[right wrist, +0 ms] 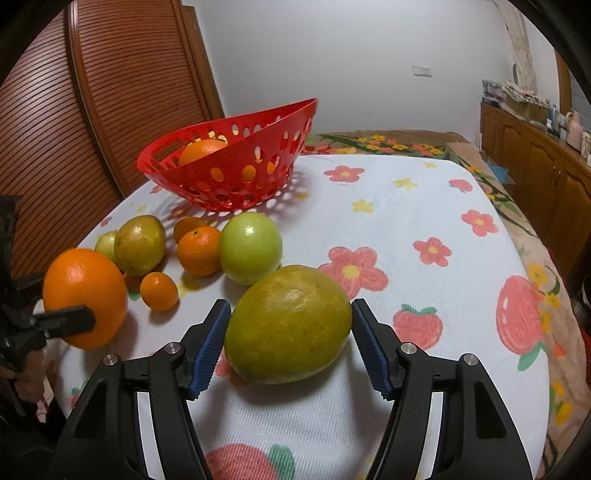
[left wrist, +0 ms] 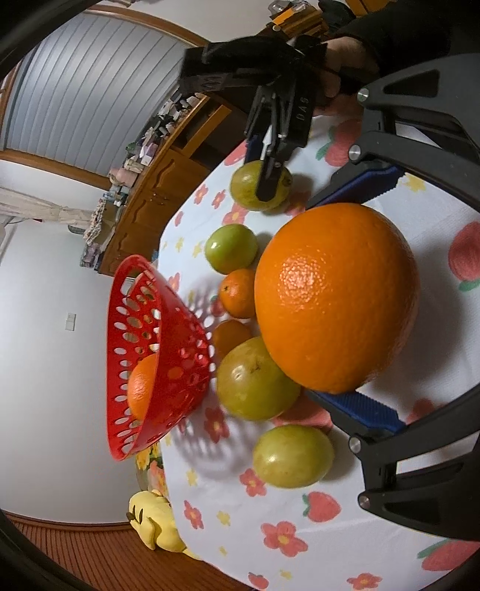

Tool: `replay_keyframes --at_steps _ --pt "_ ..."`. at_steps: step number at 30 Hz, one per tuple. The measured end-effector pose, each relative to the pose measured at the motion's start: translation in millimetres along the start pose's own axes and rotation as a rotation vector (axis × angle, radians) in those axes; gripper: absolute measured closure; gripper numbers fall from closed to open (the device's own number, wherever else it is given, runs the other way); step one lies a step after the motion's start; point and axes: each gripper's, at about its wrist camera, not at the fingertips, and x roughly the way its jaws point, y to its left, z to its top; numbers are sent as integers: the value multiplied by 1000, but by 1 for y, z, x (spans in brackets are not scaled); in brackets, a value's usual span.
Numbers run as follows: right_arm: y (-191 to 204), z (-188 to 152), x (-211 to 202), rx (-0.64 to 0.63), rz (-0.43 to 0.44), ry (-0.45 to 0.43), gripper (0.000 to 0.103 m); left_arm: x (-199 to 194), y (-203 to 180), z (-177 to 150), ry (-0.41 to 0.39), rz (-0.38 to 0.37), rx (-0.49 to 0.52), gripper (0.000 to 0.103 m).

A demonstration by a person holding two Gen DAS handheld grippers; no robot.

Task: Organize fruits
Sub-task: 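Grasp the large orange with the left gripper while the right gripper grasps the green pomelo, then carry the large orange and green pomelo over the red basket with both grippers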

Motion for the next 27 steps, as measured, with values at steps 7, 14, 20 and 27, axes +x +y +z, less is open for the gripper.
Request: replay_keyframes --at_steps 7,14,20,27 --pt "1 4 -4 -18 -12 7 36 -13 10 16 -46 28 -2 15" --pt "5 25 -21 -46 -5 -36 36 -23 19 40 -103 45 6 15" --pt "15 52 -32 -79 17 -77 36 -31 21 58 -145 57 18 15" --pt "31 80 -37 -121 38 -106 36 -38 29 74 -174 52 15 15"
